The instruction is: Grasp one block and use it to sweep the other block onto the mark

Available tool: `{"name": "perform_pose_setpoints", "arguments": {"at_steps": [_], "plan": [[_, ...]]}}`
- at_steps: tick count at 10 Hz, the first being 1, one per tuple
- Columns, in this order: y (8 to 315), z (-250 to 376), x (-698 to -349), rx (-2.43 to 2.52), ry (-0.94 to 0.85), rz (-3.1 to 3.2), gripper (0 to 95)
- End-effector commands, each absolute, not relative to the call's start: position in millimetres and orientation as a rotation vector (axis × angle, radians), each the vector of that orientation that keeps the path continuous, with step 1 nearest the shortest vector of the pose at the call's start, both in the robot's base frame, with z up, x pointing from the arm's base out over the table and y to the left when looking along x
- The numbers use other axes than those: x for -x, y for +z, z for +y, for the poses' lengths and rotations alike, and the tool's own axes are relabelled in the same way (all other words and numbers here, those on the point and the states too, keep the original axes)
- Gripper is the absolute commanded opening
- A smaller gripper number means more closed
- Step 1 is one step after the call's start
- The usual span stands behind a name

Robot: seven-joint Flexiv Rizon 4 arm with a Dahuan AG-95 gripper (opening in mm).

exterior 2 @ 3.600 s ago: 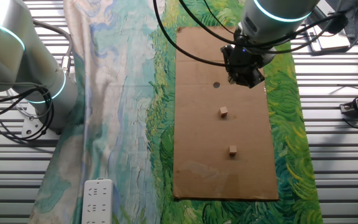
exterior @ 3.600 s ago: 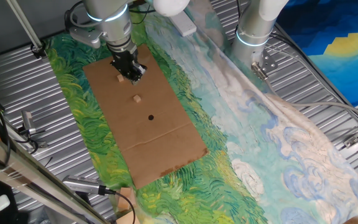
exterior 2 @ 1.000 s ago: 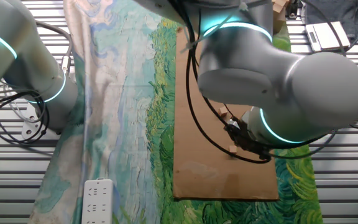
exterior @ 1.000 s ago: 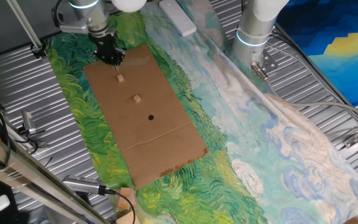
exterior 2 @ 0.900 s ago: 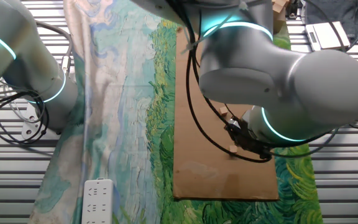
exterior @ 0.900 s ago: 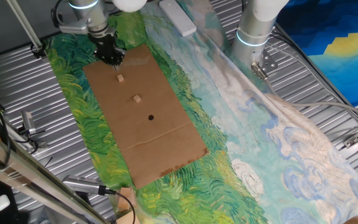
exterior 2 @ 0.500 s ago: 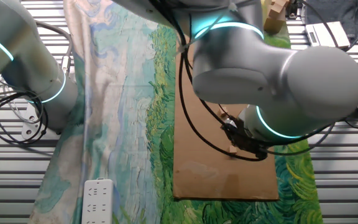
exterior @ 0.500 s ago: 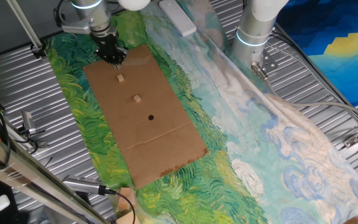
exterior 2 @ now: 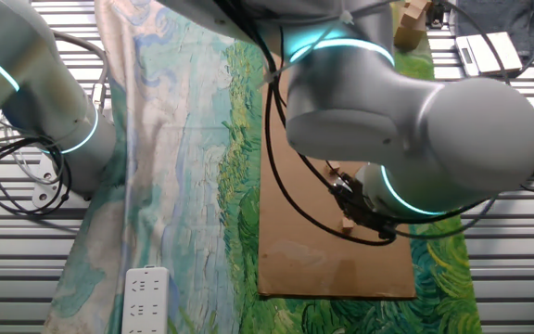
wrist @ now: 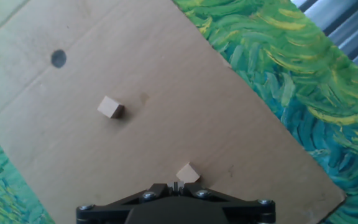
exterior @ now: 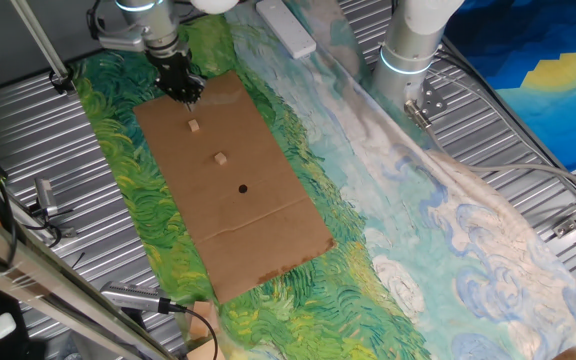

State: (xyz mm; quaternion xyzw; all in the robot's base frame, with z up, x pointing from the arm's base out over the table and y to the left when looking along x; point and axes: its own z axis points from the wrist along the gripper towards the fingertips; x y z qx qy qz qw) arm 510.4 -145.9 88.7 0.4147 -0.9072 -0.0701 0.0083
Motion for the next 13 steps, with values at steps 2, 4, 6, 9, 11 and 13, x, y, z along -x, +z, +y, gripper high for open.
{"name": "perform_pose_setpoints", "arguments": {"at_steps": [2, 4, 6, 9, 11, 13], "plan": [[88.6, -146.1, -509.3, -1.150, -0.156, -2.870, 0.0], [88.6, -146.1, -509.3, -1.081, -0.155, -2.879, 0.0], [88.6, -146.1, -509.3, -1.022, -0.155, -2.894, 0.0], [88.6, -146.1, -509.3, -1.003, -0.144, -2.908, 0.0], [88.6, -146.1, -509.3, -0.971, -0.087, -2.910, 0.0], [88.6, -146.1, -509.3, -0.954, -0.042, -2.920, 0.0]]}}
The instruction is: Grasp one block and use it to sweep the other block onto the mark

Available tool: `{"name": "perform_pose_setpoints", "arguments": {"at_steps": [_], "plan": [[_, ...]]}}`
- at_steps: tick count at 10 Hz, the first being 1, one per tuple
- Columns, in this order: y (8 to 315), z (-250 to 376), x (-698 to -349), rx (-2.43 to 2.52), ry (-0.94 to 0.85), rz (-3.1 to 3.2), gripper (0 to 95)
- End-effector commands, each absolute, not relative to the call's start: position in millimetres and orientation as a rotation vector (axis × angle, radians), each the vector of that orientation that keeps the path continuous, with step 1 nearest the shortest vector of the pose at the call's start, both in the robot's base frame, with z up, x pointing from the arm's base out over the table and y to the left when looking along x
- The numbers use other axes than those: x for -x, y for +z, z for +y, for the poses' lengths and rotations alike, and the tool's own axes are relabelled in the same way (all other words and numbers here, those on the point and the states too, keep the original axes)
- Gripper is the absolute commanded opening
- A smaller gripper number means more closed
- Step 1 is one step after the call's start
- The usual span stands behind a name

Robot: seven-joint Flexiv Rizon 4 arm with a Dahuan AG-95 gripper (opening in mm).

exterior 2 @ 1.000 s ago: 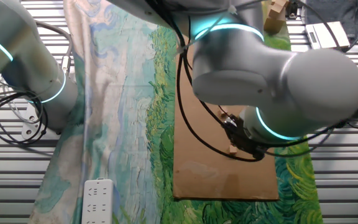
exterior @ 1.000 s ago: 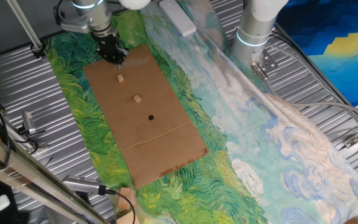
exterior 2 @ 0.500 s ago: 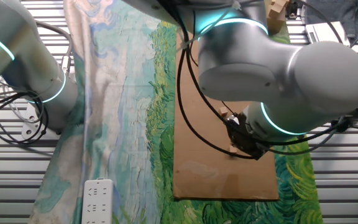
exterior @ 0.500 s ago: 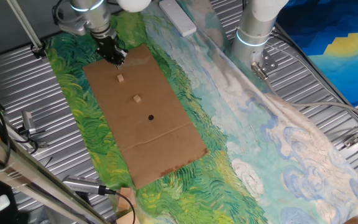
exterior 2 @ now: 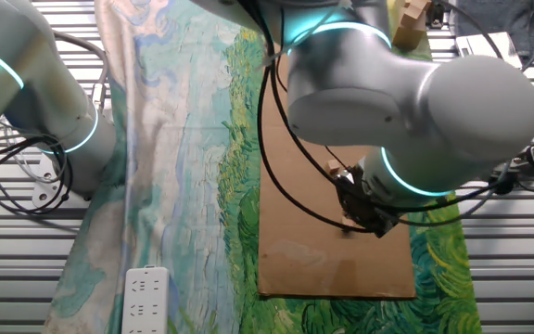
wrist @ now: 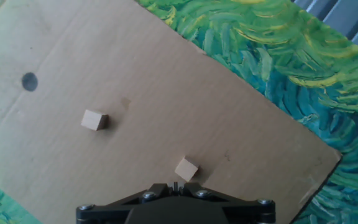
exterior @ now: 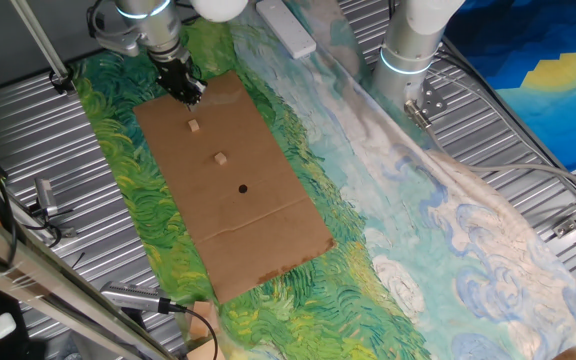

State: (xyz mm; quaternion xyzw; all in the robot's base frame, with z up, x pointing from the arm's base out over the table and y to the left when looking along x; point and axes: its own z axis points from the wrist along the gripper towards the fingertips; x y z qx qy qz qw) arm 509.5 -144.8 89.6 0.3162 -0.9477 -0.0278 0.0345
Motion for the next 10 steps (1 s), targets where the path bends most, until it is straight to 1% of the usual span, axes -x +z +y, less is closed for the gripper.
{"name": "perform_pose_setpoints", "arguments": {"at_steps": [1, 6, 8, 10], "plan": [[88.6, -146.1, -509.3, -0.958, -0.044, -2.920, 0.0], [88.6, -146.1, -509.3, -1.019, -0.086, -2.903, 0.0], [88.6, -146.1, -509.3, -1.316, -0.087, -2.793, 0.0], [88.6, -146.1, -509.3, -1.488, -0.114, -2.731, 0.0]]}}
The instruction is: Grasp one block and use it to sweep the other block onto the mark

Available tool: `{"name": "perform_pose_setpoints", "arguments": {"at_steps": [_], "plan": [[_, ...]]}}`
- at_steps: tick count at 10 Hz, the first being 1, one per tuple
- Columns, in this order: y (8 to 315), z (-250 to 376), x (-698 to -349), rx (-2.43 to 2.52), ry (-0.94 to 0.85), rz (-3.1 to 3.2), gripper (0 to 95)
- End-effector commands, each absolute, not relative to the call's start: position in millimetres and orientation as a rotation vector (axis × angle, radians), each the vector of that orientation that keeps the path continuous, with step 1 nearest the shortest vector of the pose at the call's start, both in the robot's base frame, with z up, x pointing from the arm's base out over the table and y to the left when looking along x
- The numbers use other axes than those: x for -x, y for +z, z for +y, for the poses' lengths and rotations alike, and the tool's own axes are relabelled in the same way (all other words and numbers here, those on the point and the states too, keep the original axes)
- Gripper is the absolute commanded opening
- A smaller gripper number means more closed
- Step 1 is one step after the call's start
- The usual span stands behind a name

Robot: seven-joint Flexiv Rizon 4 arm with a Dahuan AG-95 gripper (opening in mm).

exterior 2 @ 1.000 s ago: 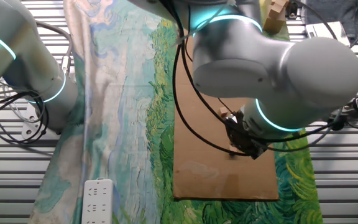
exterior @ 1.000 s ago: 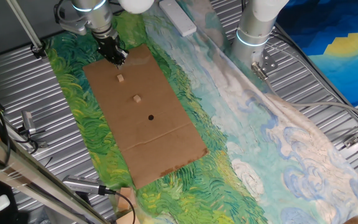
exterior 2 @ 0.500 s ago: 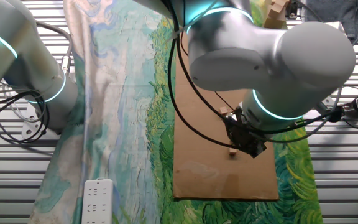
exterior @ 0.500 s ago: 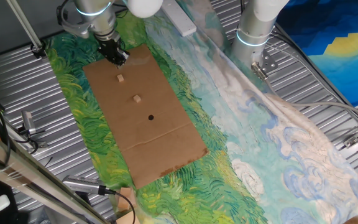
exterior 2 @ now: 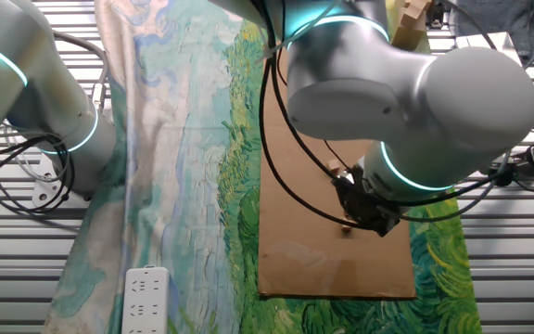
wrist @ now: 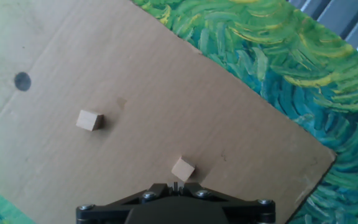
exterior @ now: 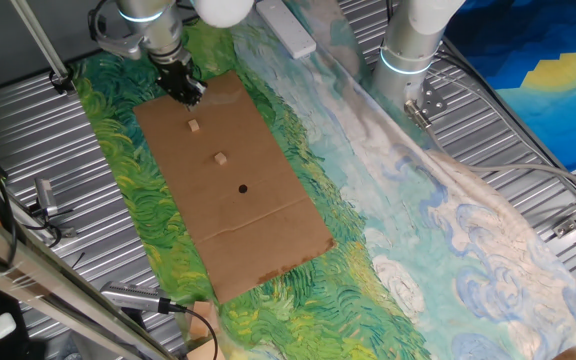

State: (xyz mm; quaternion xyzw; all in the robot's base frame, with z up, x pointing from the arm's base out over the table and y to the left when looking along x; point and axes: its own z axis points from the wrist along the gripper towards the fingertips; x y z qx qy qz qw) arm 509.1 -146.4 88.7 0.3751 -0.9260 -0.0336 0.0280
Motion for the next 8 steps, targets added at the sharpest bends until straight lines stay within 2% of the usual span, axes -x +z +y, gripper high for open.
{"name": "perform_pose_setpoints", "arguments": {"at_steps": [1, 8], "plan": [[88.6, -146.1, -509.3, -1.563, -0.109, -2.690, 0.0], [88.6, -146.1, -509.3, -2.017, -0.063, -2.430, 0.0]]}}
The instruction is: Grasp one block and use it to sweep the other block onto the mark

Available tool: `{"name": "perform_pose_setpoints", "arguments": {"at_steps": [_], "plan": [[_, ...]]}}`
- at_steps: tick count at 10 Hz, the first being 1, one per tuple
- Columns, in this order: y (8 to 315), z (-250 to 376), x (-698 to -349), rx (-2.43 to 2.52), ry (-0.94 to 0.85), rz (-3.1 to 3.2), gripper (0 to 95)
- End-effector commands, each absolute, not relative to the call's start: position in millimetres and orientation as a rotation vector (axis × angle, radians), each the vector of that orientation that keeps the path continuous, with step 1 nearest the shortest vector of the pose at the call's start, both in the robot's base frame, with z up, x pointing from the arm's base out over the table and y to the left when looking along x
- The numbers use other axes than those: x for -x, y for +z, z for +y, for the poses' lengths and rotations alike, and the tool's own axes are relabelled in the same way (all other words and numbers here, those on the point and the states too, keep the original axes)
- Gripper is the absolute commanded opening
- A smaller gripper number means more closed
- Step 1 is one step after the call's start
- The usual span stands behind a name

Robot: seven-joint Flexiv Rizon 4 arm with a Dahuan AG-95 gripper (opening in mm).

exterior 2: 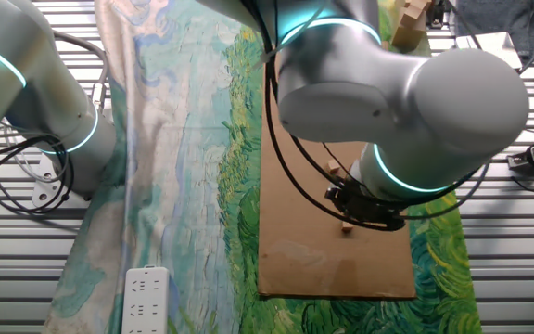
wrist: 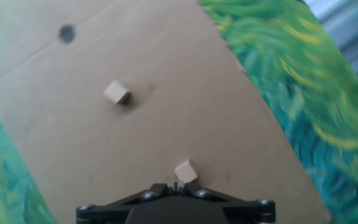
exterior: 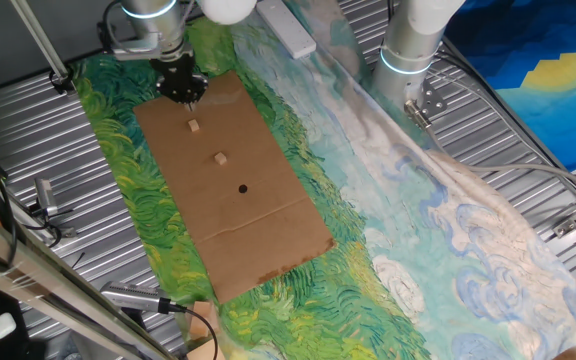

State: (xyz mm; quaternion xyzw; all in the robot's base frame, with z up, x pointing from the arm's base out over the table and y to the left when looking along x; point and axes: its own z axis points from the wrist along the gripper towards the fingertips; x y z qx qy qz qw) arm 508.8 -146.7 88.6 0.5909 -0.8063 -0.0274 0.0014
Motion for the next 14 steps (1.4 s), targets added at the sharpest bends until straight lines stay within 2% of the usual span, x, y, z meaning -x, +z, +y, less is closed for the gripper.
{"name": "perform_pose_setpoints", "arguments": {"at_steps": [1, 14], "plan": [[88.6, -146.1, -509.3, -2.013, -0.048, -2.427, 0.0], [88.6, -146.1, -509.3, -2.004, -0.025, -2.425, 0.0]]}}
